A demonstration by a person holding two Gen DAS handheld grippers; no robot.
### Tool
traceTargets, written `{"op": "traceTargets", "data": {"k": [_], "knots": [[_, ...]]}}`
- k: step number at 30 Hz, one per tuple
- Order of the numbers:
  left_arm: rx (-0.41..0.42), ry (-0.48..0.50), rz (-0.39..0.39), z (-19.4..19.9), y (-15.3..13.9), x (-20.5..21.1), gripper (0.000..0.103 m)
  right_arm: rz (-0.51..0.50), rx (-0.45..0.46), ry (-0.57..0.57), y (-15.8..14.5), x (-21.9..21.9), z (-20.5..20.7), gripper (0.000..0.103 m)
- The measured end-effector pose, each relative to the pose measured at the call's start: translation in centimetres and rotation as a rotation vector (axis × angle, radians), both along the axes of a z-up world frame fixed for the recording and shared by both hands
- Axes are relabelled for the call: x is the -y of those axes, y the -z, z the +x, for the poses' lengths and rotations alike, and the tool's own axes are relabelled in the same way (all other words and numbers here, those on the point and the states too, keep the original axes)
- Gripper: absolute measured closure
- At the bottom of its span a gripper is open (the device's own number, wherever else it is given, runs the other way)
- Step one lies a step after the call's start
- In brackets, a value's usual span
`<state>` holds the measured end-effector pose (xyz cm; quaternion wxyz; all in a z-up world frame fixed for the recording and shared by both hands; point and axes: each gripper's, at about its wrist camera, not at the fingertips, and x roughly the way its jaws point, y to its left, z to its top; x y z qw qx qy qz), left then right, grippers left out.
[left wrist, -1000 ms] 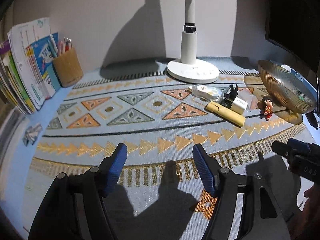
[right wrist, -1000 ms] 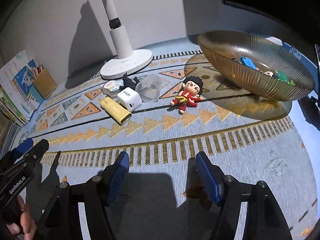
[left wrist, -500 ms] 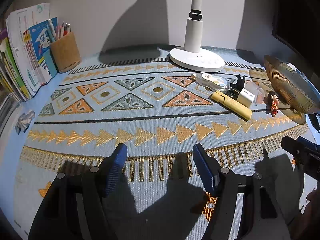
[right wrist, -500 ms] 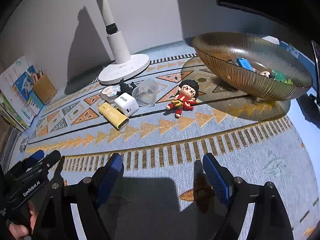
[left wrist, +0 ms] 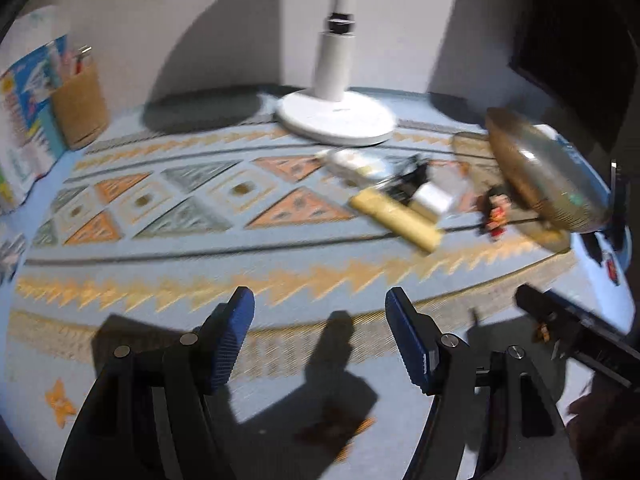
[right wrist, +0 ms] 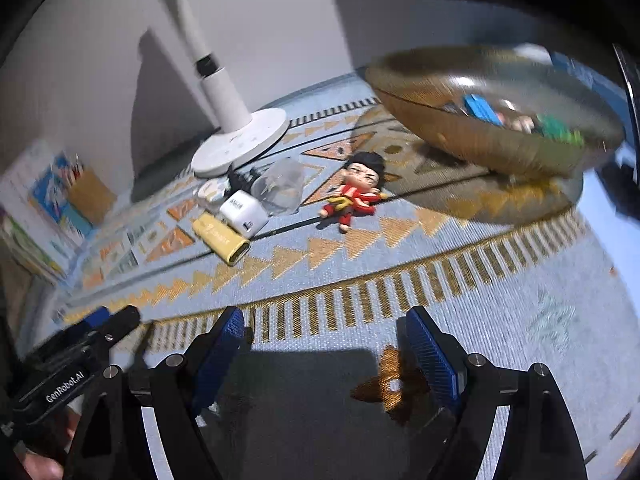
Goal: Organize rigid objects
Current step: 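Move both tools back toward the yellow lighter and white charger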
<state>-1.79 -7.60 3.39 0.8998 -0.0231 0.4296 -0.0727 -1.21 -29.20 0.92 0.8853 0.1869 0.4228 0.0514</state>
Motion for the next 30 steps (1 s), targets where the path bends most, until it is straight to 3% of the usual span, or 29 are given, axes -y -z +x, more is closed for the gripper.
{"op": "traceTargets", "data": {"k": [3,9,16,21,28,30], "knots": [[-0.01,0.051,0.02,2.1,0.1,2.7,0.031,0.049,-0.011,0.004,0.0,1.0,0.2,0.021],[-0.056,0.0,0.006,5.3,1.8,5.5,0.031,0.006,0.02,-0.023,-2.3,1.4,0.8,0.021],[-0.053,0.016,0.072,6.6,2.7,7.7,0.03,-0.009,0.003,-0.047,-3.0,1.6,2.8,0.021],[-0.064,0.024,0.056,6.9,2.7,6.5,0.031,-0.037,0.006,-0.086,-3.4,0.6,3.7,0.021],[-0.097,-0.056,-0.007,6.6,2.3,0.6,0.029,-0.084,0.024,-0.199,-3.4,-3.2,6.4,0.022],[-0.1,-0.082,-0.026,6.7,2.2,-1.1,0.029,-0.107,0.013,-0.227,-3.0,-4.6,7.3,0.029]]}}
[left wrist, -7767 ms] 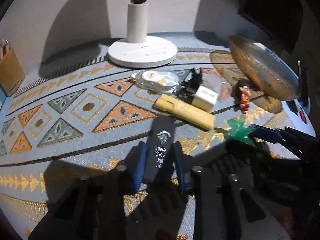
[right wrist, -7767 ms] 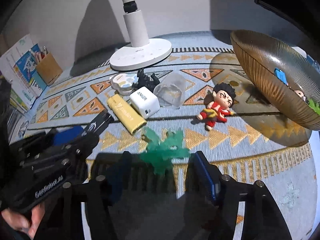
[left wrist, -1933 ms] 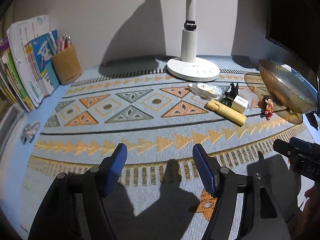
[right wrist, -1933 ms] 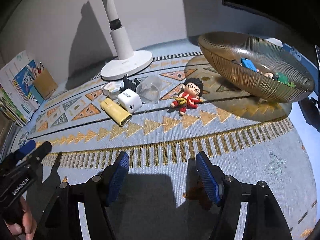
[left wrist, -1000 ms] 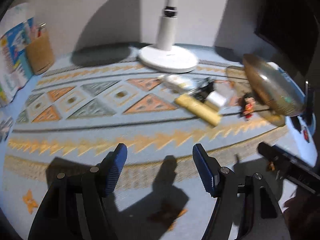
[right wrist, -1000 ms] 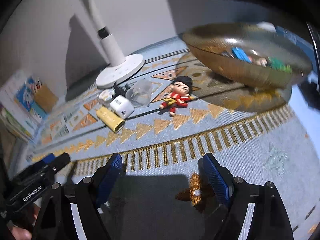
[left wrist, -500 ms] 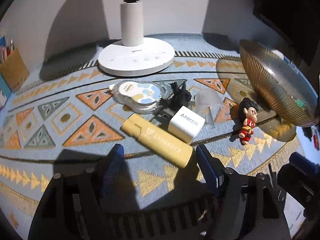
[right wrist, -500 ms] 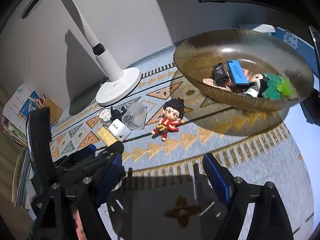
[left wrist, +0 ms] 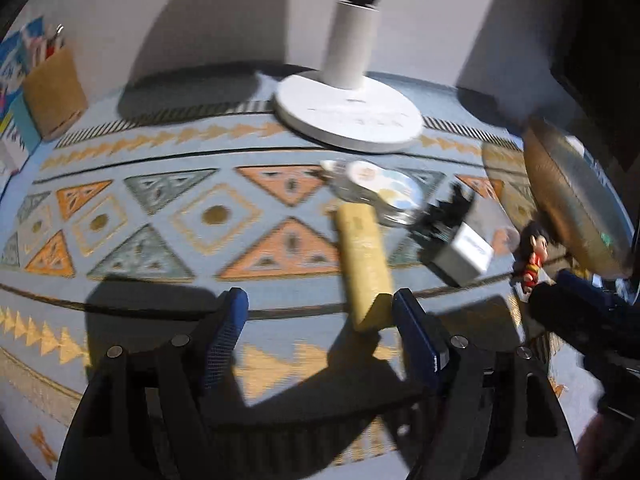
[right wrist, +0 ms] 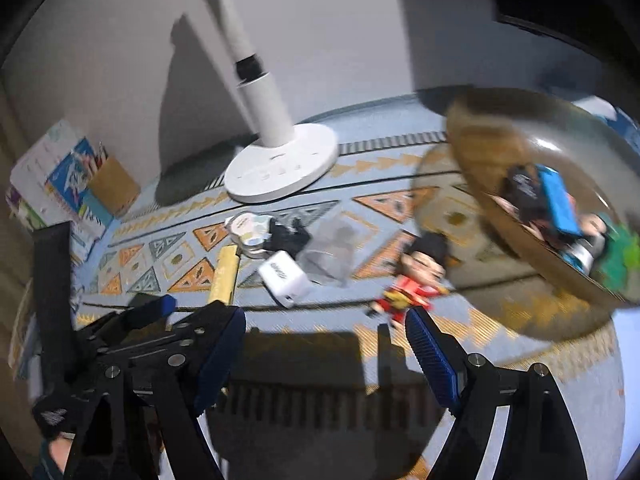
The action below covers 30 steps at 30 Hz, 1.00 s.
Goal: Organize rigid objects
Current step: 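Move both tools back toward the yellow lighter and white charger, then grasp the yellow lighter with the left tool while the right tool grasps the white charger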
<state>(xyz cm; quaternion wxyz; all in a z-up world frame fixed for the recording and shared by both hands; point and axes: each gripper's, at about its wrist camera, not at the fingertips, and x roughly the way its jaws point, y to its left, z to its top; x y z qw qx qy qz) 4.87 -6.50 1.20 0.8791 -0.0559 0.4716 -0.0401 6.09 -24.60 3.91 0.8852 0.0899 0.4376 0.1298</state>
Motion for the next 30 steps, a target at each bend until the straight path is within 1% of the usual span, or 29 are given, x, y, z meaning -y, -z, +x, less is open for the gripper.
{"op": "traceTargets", "data": {"k": [1,2,4,5,8,9,12,13,14,15,18,21,24,25,26,27,28,29,30], "knots": [[0.001,-0.02,0.015,0.1,0.0,-0.7,0.03,-0.008,-0.011,-0.024,0.4,-0.9,0.6,0.038],[0.002,-0.038,0.027,0.2,0.0,-1.3,0.03,-0.019,-0.017,-0.038,0.7,-1.5,0.9,0.043],[-0.004,-0.054,0.006,0.5,0.0,-2.7,0.031,-0.052,-0.014,-0.045,1.2,-2.2,1.4,0.044],[-0.008,-0.047,-0.023,0.8,0.0,-3.2,0.031,-0.074,-0.011,-0.043,1.4,-2.6,1.8,0.044],[0.0,0.028,-0.096,1.0,-0.4,-3.0,0.031,-0.116,-0.003,-0.043,1.8,-3.2,2.7,0.044],[0.007,0.057,-0.108,1.0,-0.6,-2.6,0.031,-0.135,0.0,-0.046,2.0,-3.5,3.0,0.044],[0.014,0.089,-0.103,1.2,-0.7,-1.8,0.031,-0.153,0.011,-0.065,2.2,-4.1,3.6,0.045],[0.013,0.094,-0.102,1.3,-0.6,-1.7,0.031,-0.162,0.018,-0.074,2.3,-4.4,3.7,0.051],[0.008,0.098,-0.102,1.3,-0.4,-1.5,0.031,-0.159,0.018,-0.085,2.4,-4.4,3.7,0.063],[0.005,0.102,-0.104,1.4,-0.4,-1.3,0.031,-0.15,0.018,-0.096,2.5,-4.4,3.6,0.068],[0.0,0.115,-0.108,1.3,-0.3,-1.1,0.031,-0.174,0.039,-0.094,2.6,-4.6,2.6,0.069],[0.002,0.14,-0.097,1.4,-0.3,0.0,0.031,-0.17,0.026,-0.067,2.6,-3.9,1.5,0.069],[-0.004,0.149,-0.058,1.7,-0.1,1.5,0.031,-0.13,0.007,-0.03,2.6,-2.3,0.1,0.069],[-0.014,0.149,-0.044,1.9,0.1,2.0,0.033,-0.119,0.002,-0.022,2.6,-1.9,-0.3,0.069],[-0.004,0.147,-0.024,2.0,0.1,2.5,0.034,-0.11,-0.003,-0.015,2.6,-1.5,-0.6,0.069],[0.002,0.151,-0.006,2.1,0.1,3.0,0.042,-0.107,-0.006,-0.012,2.7,-1.4,-0.9,0.069],[0.01,0.15,0.018,2.2,0.1,3.4,0.056,-0.105,-0.01,-0.008,2.8,-1.2,-1.1,0.069],[0.014,0.159,0.041,2.2,0.1,3.8,0.066,-0.102,-0.012,-0.008,2.8,-1.1,-1.4,0.069],[0.022,0.17,0.069,2.2,0.1,4.2,0.078,-0.087,-0.016,-0.01,2.7,-0.9,-1.7,0.069]]}}
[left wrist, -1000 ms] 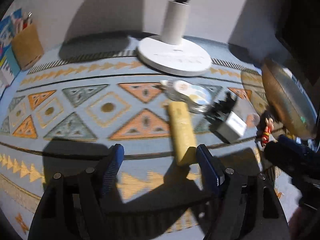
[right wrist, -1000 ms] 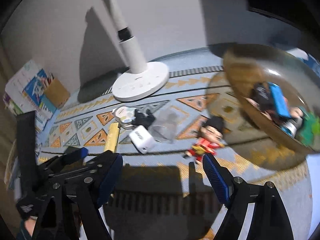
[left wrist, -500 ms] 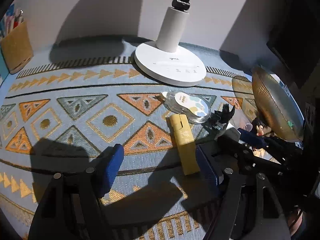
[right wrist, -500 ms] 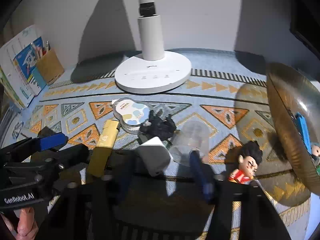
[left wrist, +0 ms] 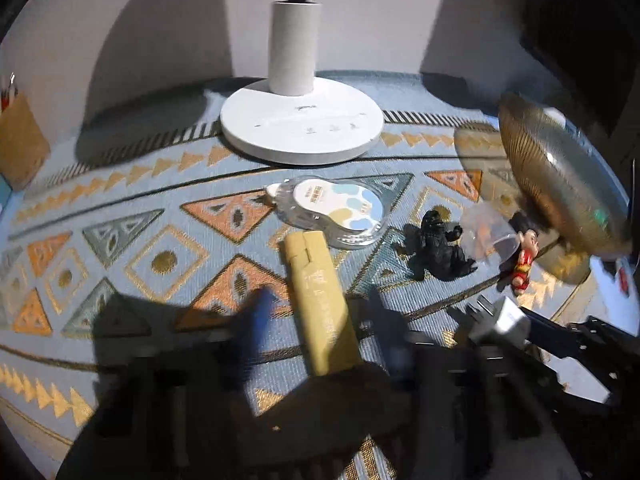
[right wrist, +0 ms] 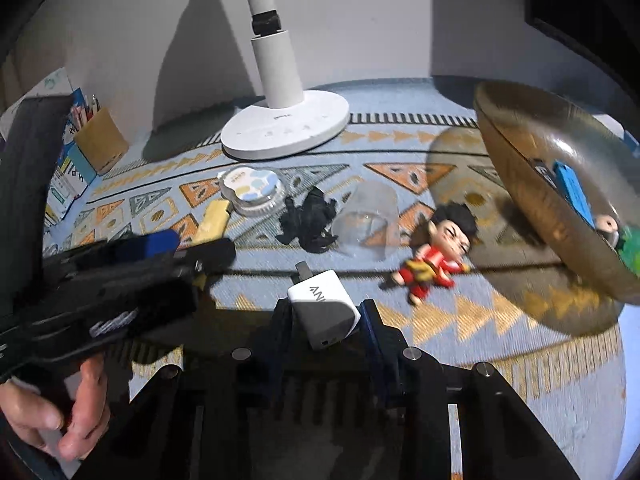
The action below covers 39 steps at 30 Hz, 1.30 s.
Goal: Organize rigid objects
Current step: 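Grasp the yellow lighter with the left tool while the right tool grasps the white charger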
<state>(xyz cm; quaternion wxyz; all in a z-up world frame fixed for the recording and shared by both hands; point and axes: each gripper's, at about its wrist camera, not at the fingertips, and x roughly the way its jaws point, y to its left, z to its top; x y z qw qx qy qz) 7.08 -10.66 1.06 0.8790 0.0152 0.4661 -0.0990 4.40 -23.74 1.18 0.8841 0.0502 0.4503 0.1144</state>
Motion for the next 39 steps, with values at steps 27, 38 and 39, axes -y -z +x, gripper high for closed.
{"op": "traceTargets", "data": {"k": [27,38,39], "knots": [[0.04,-0.023,-0.1,-6.3,-0.1,-4.0,0.081,-0.066,0.006,0.046,0.4,-1.4,-0.4,0.053],[0.025,-0.018,-0.182,-6.8,-0.4,-5.0,0.081,-0.01,0.046,0.064,-0.7,0.1,-4.3,0.076],[0.025,-0.018,-0.181,-7.1,-0.4,-4.9,0.081,-0.006,0.048,0.067,-0.9,0.2,-4.5,0.076]]}}
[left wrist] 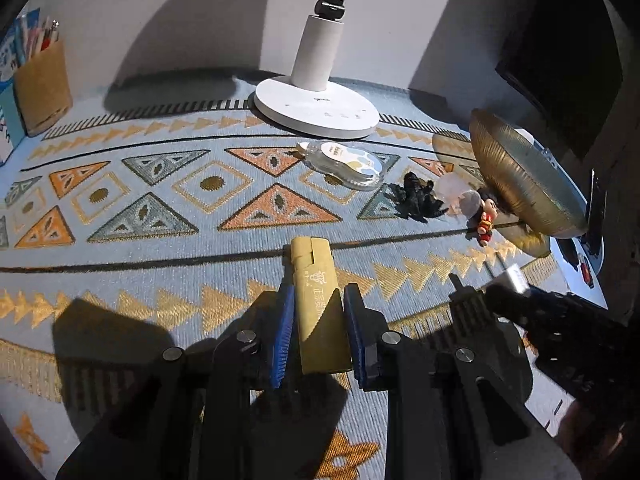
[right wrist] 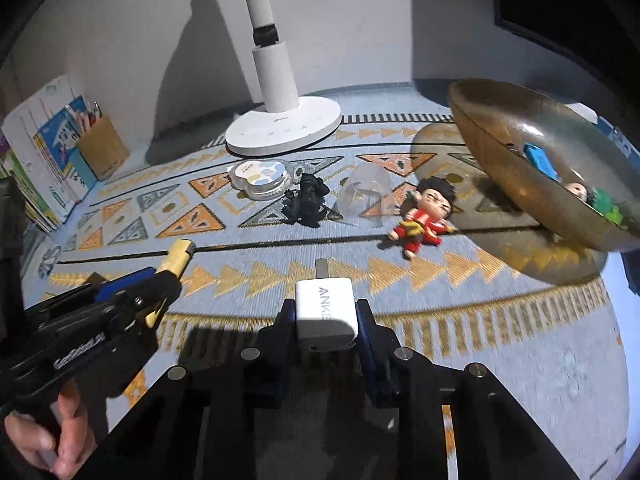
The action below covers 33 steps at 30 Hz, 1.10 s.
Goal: Organize rigid objects
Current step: 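Carry the yellow lighter and white charger over the amber bowl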
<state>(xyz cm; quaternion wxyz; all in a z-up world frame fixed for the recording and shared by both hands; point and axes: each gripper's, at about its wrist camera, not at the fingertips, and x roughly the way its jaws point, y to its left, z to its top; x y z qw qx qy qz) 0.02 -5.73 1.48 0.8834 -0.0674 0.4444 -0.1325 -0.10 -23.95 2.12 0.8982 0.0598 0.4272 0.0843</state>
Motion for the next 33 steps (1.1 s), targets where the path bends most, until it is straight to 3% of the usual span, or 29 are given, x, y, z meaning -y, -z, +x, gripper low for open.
{"op": "traceTargets", "data": {"k": [7,11,14,15,18,20,21,22,27,33], "knots": [[0.03,0.026,0.003,-1.8,-1.3,1.2,0.085,0.056,0.046,0.053,-2.2,2.4,-1.5,0.076],[0.016,0.024,0.065,-1.7,-0.8,1.7,0.086,0.069,0.058,0.07,-2.5,3.5,-2.0,0.076],[0.001,0.027,0.11,-1.5,-0.4,1.9,0.078,0.081,0.04,0.077,-2.0,4.2,-2.2,0.076],[-0.016,0.035,0.12,-1.4,-0.2,2.0,0.067,0.086,0.034,0.08,-1.7,4.4,-2.3,0.076],[-0.022,0.053,0.158,-1.3,0.1,2.7,0.066,0.115,0.003,0.082,-0.8,5.1,-2.3,0.075],[-0.008,0.059,0.211,-1.3,0.2,3.4,0.069,0.119,-0.01,0.083,-0.4,5.2,-2.2,0.075],[-0.001,0.059,0.231,-1.3,0.1,3.7,0.082,0.117,-0.013,0.083,-0.3,5.3,-2.2,0.076],[0.004,0.062,0.246,-1.3,0.1,4.0,0.082,0.117,-0.013,0.082,-0.2,5.2,-2.2,0.075],[0.073,0.089,0.196,-1.9,-2.2,5.1,0.082,0.123,0.026,0.073,-1.2,5.6,-2.6,0.075],[0.218,0.157,0.121,-2.5,-8.7,8.4,0.082,0.137,0.118,0.111,-5.1,7.9,-3.2,0.076]]}}
